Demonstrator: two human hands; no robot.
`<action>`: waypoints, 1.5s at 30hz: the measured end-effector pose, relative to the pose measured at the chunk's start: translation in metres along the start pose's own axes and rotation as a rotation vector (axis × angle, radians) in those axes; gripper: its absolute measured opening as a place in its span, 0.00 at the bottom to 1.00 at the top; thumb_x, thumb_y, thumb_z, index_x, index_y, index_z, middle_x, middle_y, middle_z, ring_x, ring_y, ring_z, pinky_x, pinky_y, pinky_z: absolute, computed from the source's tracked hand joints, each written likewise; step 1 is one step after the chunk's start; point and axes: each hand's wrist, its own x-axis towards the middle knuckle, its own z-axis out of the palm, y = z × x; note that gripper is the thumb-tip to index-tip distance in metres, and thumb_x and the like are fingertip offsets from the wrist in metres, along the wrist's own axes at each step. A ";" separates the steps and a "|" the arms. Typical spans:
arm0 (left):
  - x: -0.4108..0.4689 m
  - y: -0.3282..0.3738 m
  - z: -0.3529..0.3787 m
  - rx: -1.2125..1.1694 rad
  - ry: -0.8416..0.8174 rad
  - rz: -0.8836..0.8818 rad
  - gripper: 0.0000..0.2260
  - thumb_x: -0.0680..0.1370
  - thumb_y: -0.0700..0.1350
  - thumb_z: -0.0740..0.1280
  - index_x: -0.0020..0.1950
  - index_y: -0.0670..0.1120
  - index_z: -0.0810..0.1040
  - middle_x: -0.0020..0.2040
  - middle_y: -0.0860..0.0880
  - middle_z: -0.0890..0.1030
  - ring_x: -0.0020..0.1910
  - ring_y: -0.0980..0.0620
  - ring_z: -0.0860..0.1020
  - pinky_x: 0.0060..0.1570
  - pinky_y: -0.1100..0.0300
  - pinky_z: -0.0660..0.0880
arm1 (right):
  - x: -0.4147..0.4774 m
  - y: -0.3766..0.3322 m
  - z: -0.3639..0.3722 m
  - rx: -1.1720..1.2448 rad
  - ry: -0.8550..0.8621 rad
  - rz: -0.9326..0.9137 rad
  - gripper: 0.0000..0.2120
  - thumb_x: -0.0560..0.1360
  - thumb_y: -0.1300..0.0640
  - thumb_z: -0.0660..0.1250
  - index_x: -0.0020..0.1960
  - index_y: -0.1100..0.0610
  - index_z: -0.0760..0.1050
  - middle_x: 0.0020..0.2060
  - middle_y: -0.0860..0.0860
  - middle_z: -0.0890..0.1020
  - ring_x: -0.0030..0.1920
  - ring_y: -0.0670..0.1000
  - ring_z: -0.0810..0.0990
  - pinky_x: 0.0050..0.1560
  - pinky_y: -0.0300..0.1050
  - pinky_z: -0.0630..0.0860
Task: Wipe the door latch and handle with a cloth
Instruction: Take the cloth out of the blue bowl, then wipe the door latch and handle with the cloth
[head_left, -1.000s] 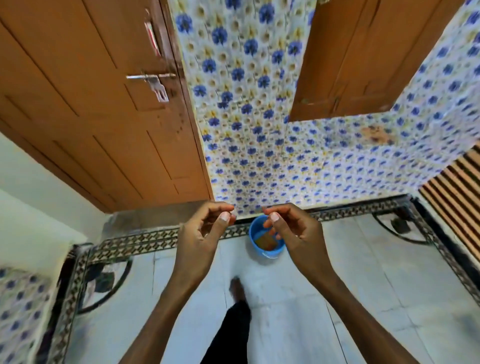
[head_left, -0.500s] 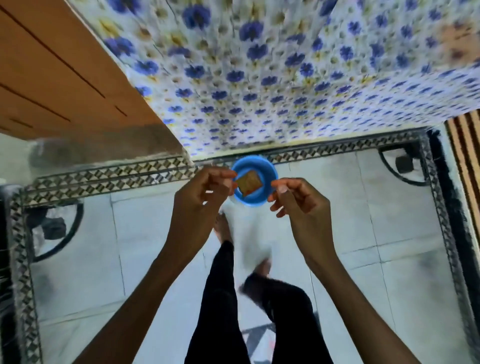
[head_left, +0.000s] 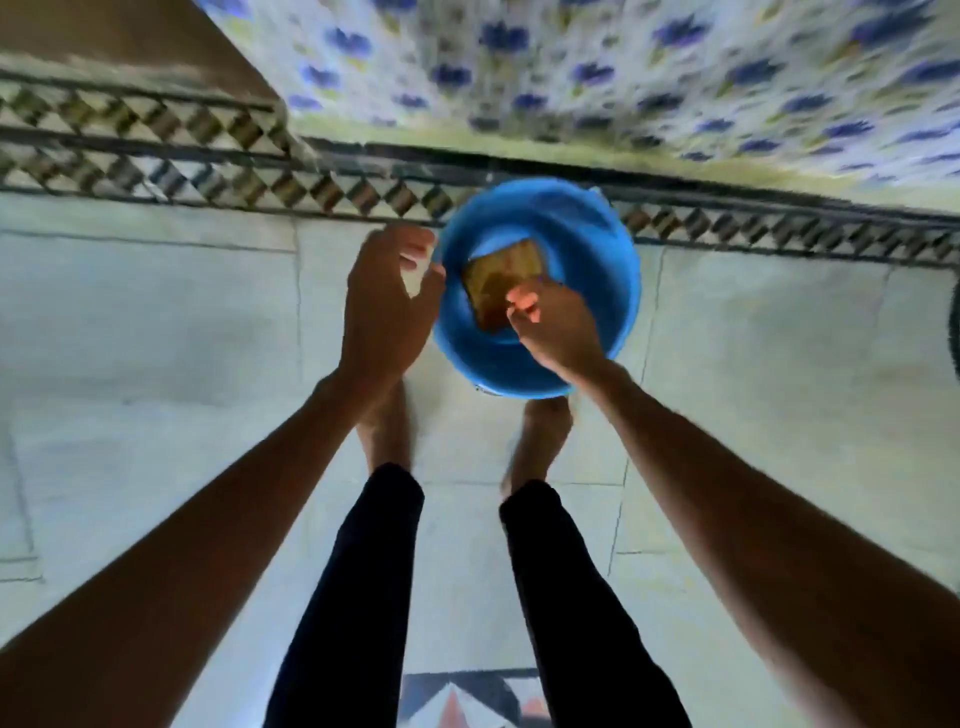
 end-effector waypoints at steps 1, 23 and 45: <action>0.007 -0.016 0.011 0.025 -0.006 0.014 0.13 0.76 0.40 0.70 0.59 0.38 0.78 0.54 0.41 0.80 0.51 0.45 0.79 0.50 0.45 0.79 | 0.021 0.009 0.010 -0.126 -0.071 -0.027 0.13 0.74 0.56 0.64 0.58 0.55 0.77 0.60 0.59 0.79 0.58 0.59 0.80 0.54 0.49 0.76; -0.004 -0.013 -0.021 -0.017 -0.134 -0.123 0.22 0.80 0.49 0.63 0.72 0.44 0.70 0.60 0.46 0.77 0.56 0.49 0.77 0.58 0.49 0.77 | 0.010 -0.029 -0.029 -0.253 -0.137 0.086 0.23 0.65 0.48 0.69 0.58 0.53 0.72 0.51 0.59 0.83 0.54 0.63 0.81 0.50 0.53 0.77; -0.230 0.402 -0.593 -0.491 0.329 0.075 0.08 0.76 0.49 0.69 0.54 0.52 0.80 0.43 0.54 0.85 0.46 0.55 0.83 0.51 0.61 0.79 | -0.423 -0.569 -0.375 0.895 -0.239 -0.223 0.17 0.67 0.60 0.76 0.56 0.56 0.79 0.48 0.55 0.85 0.51 0.63 0.82 0.51 0.69 0.76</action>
